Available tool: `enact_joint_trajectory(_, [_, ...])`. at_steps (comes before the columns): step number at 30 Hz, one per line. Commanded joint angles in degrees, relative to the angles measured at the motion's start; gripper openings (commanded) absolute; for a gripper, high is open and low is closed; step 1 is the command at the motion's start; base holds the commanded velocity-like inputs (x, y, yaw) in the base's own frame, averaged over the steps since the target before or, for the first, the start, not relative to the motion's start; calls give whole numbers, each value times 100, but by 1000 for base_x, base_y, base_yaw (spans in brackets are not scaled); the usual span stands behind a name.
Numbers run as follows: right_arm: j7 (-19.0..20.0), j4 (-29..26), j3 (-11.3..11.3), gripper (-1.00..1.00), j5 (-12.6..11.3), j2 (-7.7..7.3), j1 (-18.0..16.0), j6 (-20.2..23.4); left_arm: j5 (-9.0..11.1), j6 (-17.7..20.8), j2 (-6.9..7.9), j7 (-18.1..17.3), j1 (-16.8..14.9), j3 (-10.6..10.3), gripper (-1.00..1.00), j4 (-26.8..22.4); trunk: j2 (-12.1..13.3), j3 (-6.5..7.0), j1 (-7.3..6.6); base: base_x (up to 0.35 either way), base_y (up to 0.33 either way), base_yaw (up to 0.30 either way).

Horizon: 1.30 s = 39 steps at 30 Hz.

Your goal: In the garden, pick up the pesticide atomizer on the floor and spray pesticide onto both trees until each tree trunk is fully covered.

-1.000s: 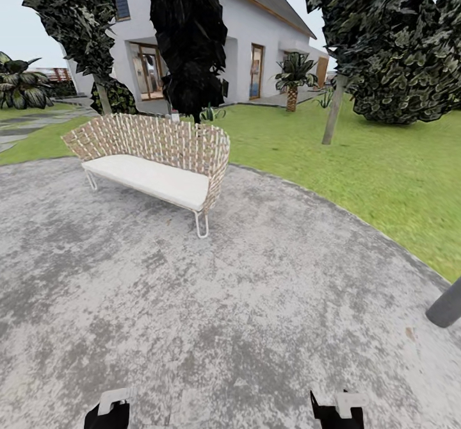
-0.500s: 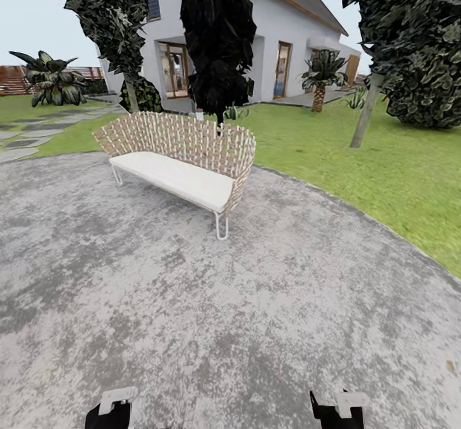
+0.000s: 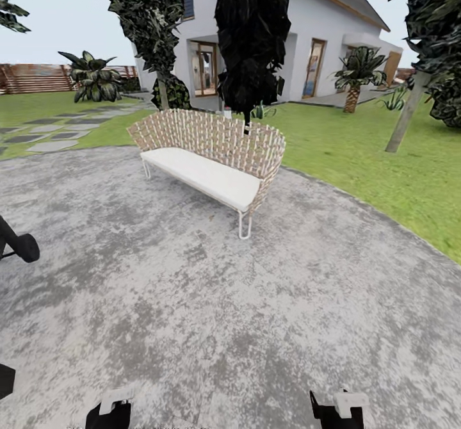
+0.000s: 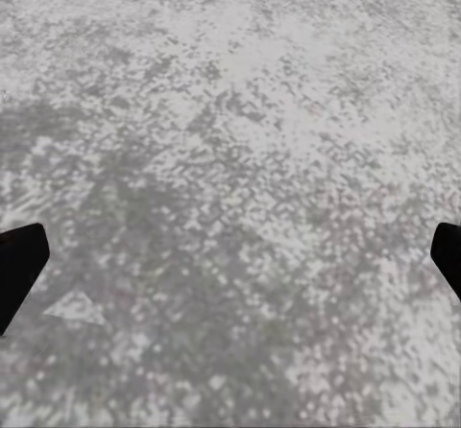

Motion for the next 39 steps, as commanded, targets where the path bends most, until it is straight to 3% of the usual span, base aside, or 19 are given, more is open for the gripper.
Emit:
enact_joint_trajectory(1, [-1, 2, 1, 100, 7, -1, -2, -17, 2, -21, -1, 7, -4, 2, -100, 7, -2, -7, -1, 0, 0, 267])
enact_joint_trajectory(28, [-1, 2, 1, 100, 8, 16, 0, -16, 60, -18, -1, 4, -7, 28, -100, 15, -2, -65, -1, 1, 0, 266])
enact_joint_trajectory(39, [-1, 2, 1, 100, 9, 16, 1, -16, 54, -24, -1, -2, -7, 29, -100, 15, -2, -85, -1, 299, 0, 245])
